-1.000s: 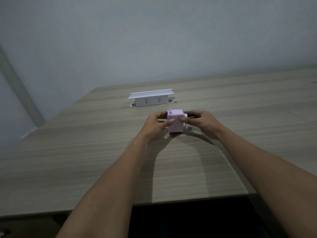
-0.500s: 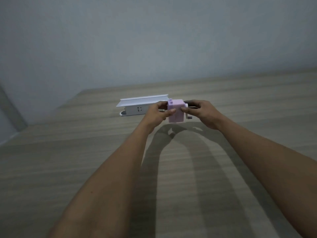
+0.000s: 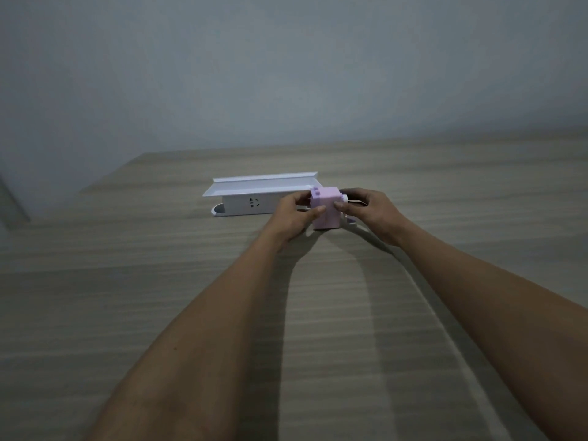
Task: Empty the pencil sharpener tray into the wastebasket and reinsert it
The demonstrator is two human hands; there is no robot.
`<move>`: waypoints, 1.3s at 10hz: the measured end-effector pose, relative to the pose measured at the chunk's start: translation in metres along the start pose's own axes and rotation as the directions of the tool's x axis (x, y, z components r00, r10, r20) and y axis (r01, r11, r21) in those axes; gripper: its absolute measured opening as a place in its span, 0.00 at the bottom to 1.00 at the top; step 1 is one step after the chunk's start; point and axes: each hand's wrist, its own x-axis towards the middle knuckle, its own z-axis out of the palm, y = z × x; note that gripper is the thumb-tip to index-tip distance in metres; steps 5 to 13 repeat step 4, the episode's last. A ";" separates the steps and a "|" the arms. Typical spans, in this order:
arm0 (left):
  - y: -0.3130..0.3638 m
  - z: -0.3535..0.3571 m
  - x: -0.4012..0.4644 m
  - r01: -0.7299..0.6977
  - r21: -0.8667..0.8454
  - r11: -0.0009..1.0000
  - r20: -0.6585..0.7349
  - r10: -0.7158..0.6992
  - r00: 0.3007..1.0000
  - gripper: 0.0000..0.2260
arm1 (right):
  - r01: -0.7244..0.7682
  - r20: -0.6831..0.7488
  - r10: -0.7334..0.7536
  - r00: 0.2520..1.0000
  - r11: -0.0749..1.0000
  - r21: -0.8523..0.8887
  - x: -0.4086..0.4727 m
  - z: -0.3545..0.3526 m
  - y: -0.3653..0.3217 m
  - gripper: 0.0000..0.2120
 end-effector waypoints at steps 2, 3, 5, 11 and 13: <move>0.003 -0.007 -0.013 0.026 0.041 0.999 0.040 -0.028 0.999 0.31 | -0.040 -0.041 0.037 0.999 0.995 -0.094 -0.002 0.001 -0.004 0.28; 0.005 -0.014 -0.030 -0.035 0.291 0.956 -0.018 0.042 0.999 0.33 | 0.011 -0.124 -0.043 0.991 0.968 -0.251 -0.010 0.004 -0.015 0.32; 0.004 -0.025 -0.055 -0.016 0.578 0.816 -0.093 0.085 0.992 0.32 | 0.035 -0.206 -0.117 0.972 0.930 -0.367 -0.034 0.014 -0.022 0.28; 0.004 -0.025 -0.055 -0.016 0.578 0.816 -0.093 0.085 0.992 0.32 | 0.035 -0.206 -0.117 0.972 0.930 -0.367 -0.034 0.014 -0.022 0.28; 0.004 -0.025 -0.055 -0.016 0.578 0.816 -0.093 0.085 0.992 0.32 | 0.035 -0.206 -0.117 0.972 0.930 -0.367 -0.034 0.014 -0.022 0.28</move>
